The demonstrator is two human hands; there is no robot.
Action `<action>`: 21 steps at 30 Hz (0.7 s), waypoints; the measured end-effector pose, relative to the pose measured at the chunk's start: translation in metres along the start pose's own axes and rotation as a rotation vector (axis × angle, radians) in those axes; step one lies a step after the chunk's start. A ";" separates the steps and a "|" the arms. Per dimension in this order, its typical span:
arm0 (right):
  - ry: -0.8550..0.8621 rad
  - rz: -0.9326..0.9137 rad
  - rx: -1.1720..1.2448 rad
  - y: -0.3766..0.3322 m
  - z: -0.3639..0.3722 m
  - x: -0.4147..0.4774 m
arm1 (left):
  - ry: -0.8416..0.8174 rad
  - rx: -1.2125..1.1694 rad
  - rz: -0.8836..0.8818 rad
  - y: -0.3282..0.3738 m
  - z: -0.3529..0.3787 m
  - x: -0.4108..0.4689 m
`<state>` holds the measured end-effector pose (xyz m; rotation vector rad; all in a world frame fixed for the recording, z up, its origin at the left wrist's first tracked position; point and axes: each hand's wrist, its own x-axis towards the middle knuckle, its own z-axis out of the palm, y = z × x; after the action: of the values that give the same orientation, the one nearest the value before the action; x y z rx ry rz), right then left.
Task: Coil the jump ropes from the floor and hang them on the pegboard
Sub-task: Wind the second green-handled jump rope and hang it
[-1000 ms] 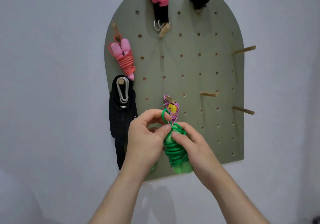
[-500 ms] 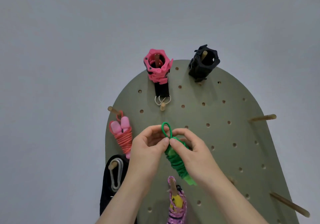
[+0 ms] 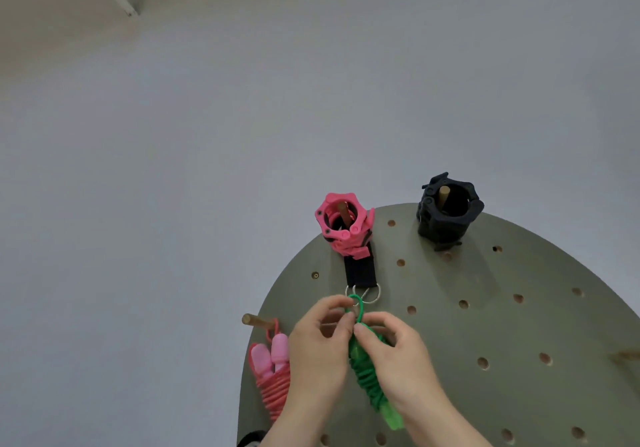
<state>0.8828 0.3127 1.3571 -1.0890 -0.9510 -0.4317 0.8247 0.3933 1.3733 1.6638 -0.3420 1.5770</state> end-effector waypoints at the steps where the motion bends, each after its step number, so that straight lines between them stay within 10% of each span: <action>1: 0.001 -0.004 -0.014 0.003 0.001 0.003 | -0.006 0.028 0.008 -0.004 0.001 0.001; 11: -0.056 -0.141 -0.461 0.018 -0.018 0.002 | -0.273 0.571 0.413 -0.029 -0.009 0.017; 21: -0.113 -0.211 -0.592 0.038 -0.014 0.013 | -0.282 0.584 0.286 -0.052 0.015 0.046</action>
<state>0.9227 0.3187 1.3448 -1.5632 -1.0729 -0.8685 0.8786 0.4312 1.3990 2.3864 -0.2860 1.7588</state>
